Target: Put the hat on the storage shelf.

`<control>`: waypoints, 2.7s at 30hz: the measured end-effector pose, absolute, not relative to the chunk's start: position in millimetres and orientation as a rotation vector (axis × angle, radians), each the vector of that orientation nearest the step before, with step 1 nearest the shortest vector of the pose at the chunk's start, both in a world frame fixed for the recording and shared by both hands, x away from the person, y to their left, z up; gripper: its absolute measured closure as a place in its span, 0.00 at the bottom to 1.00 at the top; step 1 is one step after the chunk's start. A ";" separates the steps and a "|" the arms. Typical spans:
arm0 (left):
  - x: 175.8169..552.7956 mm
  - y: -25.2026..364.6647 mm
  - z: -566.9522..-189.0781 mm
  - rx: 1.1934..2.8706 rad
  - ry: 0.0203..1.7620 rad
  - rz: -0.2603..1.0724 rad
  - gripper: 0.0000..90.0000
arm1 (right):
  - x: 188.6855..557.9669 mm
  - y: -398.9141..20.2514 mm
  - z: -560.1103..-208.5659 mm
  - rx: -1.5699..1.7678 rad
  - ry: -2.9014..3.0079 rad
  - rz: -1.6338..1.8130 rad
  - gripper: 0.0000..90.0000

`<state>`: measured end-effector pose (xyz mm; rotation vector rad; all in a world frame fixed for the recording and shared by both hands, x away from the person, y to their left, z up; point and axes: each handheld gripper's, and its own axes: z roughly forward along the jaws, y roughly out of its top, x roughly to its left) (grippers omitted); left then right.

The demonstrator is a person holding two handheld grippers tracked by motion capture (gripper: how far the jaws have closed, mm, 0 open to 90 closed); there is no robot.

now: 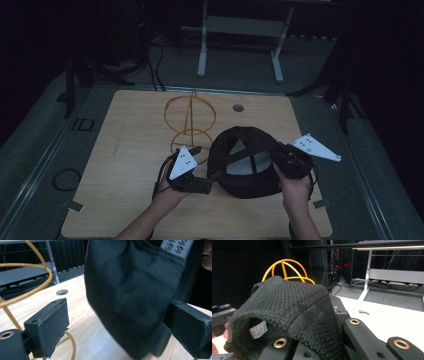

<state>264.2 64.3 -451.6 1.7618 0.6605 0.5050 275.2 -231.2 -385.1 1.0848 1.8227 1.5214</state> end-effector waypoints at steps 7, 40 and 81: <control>273.7 59.8 -446.8 1.761 0.682 0.476 0.11 | 267.9 -227.0 -381.7 1.044 1.836 1.549 0.99; 272.5 62.1 -421.3 1.761 0.756 0.624 0.99 | 238.3 -215.2 -409.1 1.022 1.948 1.567 0.96; 262.0 85.8 -394.1 1.758 0.562 0.622 0.99 | 203.4 -287.5 -415.2 1.007 2.085 1.559 0.43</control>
